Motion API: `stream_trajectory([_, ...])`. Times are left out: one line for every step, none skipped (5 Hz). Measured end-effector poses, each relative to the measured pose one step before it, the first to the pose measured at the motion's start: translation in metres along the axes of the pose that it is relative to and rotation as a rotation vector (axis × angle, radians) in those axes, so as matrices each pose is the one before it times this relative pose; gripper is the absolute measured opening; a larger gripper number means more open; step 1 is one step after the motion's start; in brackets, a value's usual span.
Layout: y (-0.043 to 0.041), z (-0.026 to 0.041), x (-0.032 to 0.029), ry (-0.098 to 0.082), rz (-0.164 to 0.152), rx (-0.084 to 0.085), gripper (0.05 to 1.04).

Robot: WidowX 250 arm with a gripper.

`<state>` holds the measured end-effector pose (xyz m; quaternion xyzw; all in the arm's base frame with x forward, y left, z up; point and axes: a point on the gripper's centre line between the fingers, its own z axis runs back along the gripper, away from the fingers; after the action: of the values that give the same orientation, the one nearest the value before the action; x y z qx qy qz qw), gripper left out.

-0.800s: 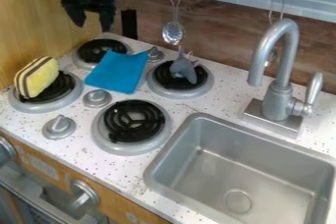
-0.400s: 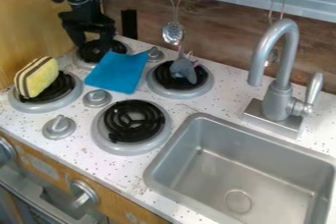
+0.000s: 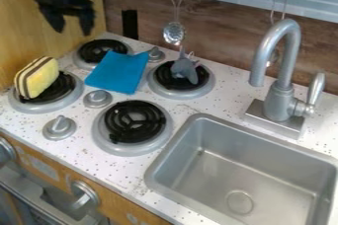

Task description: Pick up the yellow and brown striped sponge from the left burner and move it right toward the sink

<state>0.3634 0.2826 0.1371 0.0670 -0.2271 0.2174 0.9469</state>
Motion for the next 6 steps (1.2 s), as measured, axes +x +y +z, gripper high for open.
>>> stream_trajectory([0.03211, 0.02668, -0.00632, -0.0208, 0.0547, 0.0427, 1.001])
stream_trajectory([0.02191, 0.00745, -0.01801, 0.033, -0.0044, 0.0333, 1.001])
stream_trajectory([0.01621, -0.00737, -0.02576, 0.0688, -0.0252, -0.036, 1.001])
stream_trajectory([0.01335, -0.00423, -0.01459, 0.0303, -0.0215, 0.0032, 1.001])
stream_trajectory([0.00104, -0.01713, -0.0126, 0.0673, -0.0301, -0.0415, 1.001])
stream_trajectory([-0.0029, -0.02269, -0.00657, 0.0427, -0.0117, -0.0426, 1.001])
